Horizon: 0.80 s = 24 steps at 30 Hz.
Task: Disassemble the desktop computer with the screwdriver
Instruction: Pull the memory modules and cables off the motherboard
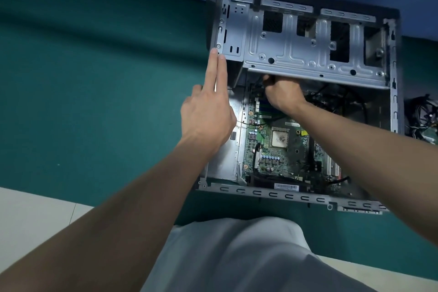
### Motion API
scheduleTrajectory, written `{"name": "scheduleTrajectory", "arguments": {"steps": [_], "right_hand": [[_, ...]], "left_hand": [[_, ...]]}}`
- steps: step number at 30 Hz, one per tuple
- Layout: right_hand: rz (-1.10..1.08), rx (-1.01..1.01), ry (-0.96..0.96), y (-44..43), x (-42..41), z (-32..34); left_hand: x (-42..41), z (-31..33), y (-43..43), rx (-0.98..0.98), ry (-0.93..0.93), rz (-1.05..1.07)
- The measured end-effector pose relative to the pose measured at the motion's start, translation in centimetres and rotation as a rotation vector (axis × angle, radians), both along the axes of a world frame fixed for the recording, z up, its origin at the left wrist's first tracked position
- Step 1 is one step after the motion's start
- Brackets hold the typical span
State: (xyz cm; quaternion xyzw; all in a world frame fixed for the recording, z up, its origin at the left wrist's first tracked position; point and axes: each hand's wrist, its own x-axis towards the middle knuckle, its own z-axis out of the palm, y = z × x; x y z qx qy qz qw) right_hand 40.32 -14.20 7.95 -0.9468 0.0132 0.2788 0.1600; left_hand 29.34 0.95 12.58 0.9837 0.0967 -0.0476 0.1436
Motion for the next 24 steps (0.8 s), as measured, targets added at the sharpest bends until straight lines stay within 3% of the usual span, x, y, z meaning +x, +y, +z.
{"name": "scheduleTrajectory", "arguments": {"steps": [13,24], "right_hand": [[0.164,-0.094,0.096,0.9,1.4,1.2],[0.231,-0.110,0.021,-0.2,1.4,1.1]], "left_hand": [[0.0,-0.1,0.0,-0.006,-0.010,0.008],[0.0,0.2,0.0,-0.001,-0.008,0.002]]}}
